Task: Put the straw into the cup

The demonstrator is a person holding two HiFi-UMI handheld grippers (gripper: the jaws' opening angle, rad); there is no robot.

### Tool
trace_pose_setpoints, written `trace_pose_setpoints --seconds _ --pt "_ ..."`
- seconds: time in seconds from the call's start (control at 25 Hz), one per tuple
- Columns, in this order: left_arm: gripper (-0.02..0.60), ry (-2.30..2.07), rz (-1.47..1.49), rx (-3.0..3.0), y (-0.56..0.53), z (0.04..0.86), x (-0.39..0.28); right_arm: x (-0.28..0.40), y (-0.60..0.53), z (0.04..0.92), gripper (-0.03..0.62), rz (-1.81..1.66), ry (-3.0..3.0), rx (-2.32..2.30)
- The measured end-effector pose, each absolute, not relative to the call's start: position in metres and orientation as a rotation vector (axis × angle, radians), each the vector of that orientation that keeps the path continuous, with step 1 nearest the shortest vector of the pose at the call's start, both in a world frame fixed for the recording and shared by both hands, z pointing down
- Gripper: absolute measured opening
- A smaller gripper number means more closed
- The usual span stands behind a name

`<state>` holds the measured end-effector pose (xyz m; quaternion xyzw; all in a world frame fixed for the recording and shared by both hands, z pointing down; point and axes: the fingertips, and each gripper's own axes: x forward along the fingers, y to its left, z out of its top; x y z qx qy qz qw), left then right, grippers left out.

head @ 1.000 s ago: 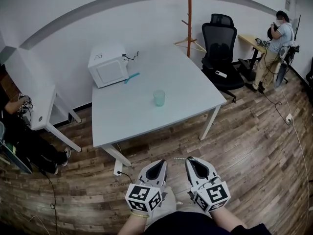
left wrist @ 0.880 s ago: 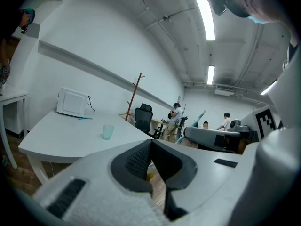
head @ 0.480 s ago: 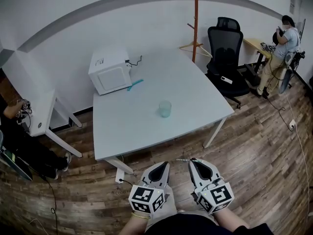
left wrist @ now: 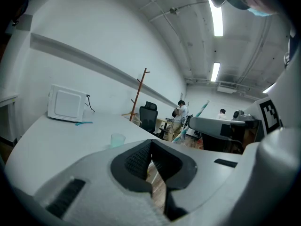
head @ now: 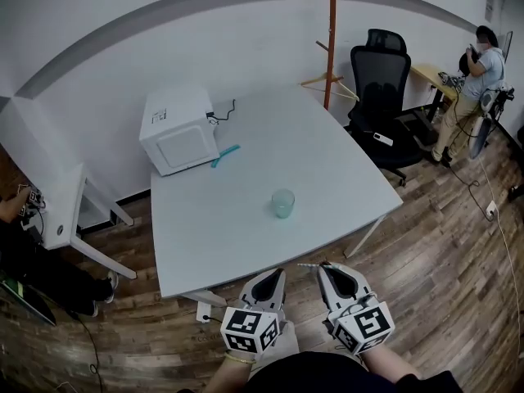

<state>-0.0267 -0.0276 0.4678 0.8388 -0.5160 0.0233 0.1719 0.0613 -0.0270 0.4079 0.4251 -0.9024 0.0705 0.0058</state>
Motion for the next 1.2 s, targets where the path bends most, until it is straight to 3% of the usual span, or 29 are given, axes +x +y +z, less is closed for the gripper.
trace_pose_setpoints --seconds 1.2 --pt "0.018 -1.275 0.127 2.427 -0.175 0.485 -0.092 0.004 -0.185 0.419 0.041 0.280 -2.717 1.574"
